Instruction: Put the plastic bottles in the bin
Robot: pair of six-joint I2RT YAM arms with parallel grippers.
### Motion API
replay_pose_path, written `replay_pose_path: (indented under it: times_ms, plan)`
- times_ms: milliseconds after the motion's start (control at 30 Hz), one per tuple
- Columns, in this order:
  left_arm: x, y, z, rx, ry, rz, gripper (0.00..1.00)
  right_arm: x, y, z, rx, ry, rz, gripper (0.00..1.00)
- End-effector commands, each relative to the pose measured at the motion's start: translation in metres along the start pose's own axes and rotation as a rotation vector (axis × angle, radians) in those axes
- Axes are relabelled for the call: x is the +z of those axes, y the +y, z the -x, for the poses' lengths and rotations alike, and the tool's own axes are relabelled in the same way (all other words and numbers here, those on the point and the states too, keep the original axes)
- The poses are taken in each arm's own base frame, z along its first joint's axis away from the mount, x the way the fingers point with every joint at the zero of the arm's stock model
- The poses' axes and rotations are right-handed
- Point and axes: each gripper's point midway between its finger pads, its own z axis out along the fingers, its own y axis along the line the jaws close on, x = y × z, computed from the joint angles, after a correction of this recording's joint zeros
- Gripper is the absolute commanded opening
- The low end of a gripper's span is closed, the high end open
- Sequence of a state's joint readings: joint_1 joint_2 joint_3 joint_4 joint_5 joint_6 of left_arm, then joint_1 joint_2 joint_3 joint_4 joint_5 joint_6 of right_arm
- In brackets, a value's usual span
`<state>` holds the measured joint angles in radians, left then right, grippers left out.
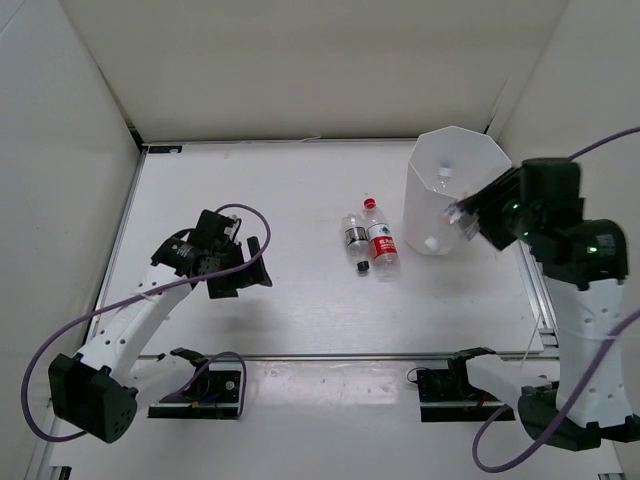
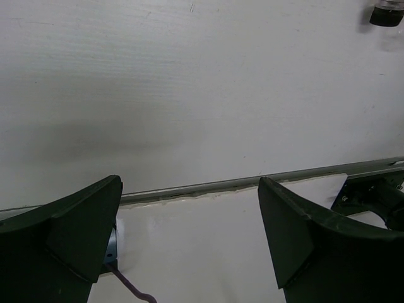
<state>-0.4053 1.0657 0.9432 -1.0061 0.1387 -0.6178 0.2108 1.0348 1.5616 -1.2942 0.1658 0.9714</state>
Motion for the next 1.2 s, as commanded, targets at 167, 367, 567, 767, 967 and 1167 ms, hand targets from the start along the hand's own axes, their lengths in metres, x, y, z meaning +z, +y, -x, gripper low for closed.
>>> replay_pose_path:
  times_ms: [167, 367, 567, 767, 967, 1167]
  plan:
    - [-0.003, -0.025, 0.032, 0.005, -0.053, -0.048, 1.0, -0.026, 0.061, 0.111, -0.12, -0.309, -0.038, 0.35]
    - [-0.009, -0.032, 0.052, -0.003, -0.087, -0.024, 1.0, 0.027, 0.077, 0.161, -0.185, -0.436, -0.137, 0.74]
    - [-0.006, -0.066, 0.087, -0.042, -0.108, -0.096, 1.0, 0.038, 0.075, 0.164, -0.286, -0.38, -0.199, 1.0]
    - [0.017, -0.134, 0.129, -0.136, -0.057, -0.3, 1.0, -0.002, 0.061, 0.132, -0.264, -0.366, -0.056, 1.0]
    - [0.079, -0.185, 0.155, -0.084, 0.079, -0.365, 1.0, -0.006, 0.055, 0.095, -0.257, -0.221, 0.014, 1.0]
    - [0.131, -0.237, 0.149, 0.004, 0.181, -0.404, 1.0, -0.004, 0.059, 0.071, -0.286, -0.077, 0.046, 1.0]
